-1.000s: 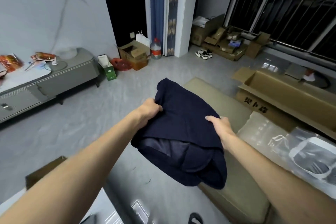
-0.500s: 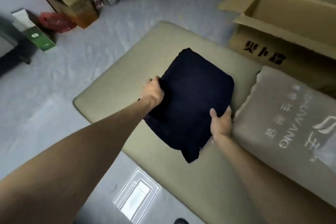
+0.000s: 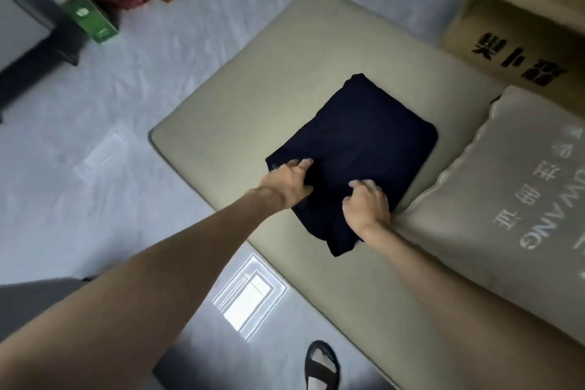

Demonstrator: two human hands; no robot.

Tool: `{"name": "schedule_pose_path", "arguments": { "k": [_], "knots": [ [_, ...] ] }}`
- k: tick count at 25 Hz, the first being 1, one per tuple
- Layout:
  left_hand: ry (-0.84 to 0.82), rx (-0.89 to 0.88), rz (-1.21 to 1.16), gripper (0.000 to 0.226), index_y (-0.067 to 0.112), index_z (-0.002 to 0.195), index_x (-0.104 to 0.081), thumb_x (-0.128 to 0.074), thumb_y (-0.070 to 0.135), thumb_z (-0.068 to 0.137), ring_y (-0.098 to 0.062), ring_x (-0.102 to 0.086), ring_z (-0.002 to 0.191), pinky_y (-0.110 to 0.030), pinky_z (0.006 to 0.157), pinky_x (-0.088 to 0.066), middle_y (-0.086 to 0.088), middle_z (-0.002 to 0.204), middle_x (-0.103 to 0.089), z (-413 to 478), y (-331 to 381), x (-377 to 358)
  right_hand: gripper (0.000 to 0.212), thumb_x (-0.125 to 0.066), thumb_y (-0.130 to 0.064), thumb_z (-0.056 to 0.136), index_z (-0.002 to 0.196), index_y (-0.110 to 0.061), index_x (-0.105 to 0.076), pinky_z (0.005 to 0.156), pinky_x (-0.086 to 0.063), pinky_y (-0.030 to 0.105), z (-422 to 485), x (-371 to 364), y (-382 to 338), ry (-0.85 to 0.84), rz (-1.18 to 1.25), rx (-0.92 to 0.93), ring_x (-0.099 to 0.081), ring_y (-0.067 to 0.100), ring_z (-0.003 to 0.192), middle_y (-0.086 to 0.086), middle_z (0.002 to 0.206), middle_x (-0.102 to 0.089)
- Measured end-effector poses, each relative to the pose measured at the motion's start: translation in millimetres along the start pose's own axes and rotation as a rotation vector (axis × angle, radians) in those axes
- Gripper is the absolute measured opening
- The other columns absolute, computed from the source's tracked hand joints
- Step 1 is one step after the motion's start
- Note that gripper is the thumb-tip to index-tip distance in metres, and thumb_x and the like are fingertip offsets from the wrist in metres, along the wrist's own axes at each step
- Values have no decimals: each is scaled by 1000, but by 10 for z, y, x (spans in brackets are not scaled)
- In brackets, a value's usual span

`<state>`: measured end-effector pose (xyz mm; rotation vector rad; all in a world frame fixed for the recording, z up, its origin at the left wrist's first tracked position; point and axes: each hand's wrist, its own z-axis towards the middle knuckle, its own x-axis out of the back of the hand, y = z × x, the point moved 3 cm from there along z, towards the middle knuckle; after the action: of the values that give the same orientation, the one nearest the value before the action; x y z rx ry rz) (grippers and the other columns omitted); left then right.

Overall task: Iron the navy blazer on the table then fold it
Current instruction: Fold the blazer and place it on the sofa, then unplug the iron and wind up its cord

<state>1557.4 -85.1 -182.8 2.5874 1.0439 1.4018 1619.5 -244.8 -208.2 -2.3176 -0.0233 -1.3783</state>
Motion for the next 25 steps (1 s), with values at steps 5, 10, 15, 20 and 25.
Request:
{"name": "schedule_pose_path", "arguments": {
  "k": [5, 10, 15, 20, 25],
  "knots": [
    [-1, 116, -291, 38, 18, 134, -54, -56, 29, 98, -23, -62, 109, -31, 97, -46, -4, 120, -69, -1564, -713, 548, 33, -46, -8, 91, 114, -19, -67, 86, -53, 38, -937, 184, -1224, -191, 208, 186, -62, 28, 104, 6, 114, -67],
    [128, 237, -426, 28, 19, 125, -59, -56, 26, 98, -21, -67, 96, -26, 82, -49, -3, 110, -71, -3391, -1692, 888, 28, -51, -9, 86, 99, -23, -71, 85, -53, 34, -2313, 59, -2497, -361, 238, 316, -66, 24, 93, 1, 101, -70],
    [251, 245, -541, 23, 16, 118, -60, -57, 21, 96, -16, -64, 65, -29, 72, -53, -3, 100, -69, -5344, -2634, 985, 22, -48, -12, 73, 73, -28, -64, 75, -58, 45, -4042, -346, -3523, -496, 287, 409, -58, 17, 61, -4, 67, -63],
    [356, 177, -702, 10, 14, 103, -60, -57, 9, 94, -16, -56, 53, -22, 46, -45, -7, 85, -66, -7391, -3523, 796, 23, -53, -6, 84, 82, -25, -65, 48, -41, 15, -6163, -543, -4260, -463, 155, 523, -52, 6, 49, -6, 67, -61],
    [423, 186, -729, 18, 18, 81, -59, -55, 7, 95, -12, -54, 51, -20, 45, -44, 2, 71, -62, -8411, -3943, 574, 17, -57, -7, 85, 78, -18, -67, 49, -43, 19, -7052, -808, -4484, -472, 120, 486, -52, 14, 48, -4, 61, -60]
  ]
}}
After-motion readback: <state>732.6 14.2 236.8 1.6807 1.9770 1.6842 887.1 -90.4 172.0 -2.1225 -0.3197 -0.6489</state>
